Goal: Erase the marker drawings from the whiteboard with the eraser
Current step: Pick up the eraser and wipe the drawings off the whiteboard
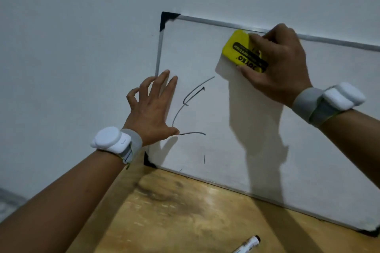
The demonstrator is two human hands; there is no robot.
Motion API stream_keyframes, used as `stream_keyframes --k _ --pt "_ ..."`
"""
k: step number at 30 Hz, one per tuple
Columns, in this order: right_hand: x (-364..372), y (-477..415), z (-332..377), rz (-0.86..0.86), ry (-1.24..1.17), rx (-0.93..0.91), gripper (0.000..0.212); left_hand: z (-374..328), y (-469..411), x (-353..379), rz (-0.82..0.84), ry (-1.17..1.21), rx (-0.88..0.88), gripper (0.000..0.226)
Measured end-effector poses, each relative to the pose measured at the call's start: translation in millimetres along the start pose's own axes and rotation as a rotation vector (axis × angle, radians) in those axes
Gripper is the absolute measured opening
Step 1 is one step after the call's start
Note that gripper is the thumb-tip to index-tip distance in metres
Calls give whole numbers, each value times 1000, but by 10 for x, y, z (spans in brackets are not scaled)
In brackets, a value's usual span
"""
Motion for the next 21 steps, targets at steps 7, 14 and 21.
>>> stream_keyframes --k 7,14,21 --pt "589 235 610 140 -11 -194 56 142 24 34 55 -136 64 146" --pt "1138 1174 817 364 33 -380 54 207 19 89 -3 -139 78 144" --pt "1249 2062 581 519 -12 -376 54 204 24 123 2 -143 73 144"
Point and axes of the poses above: each hand's wrist, its own y-axis away from the middle knuckle, its own x-axis out of the palm, z = x × y, the point moved 4 cm from there along -y, towards the middle knuckle, and after that the axes turned 12 degrees about x, right-handed, at the moved point
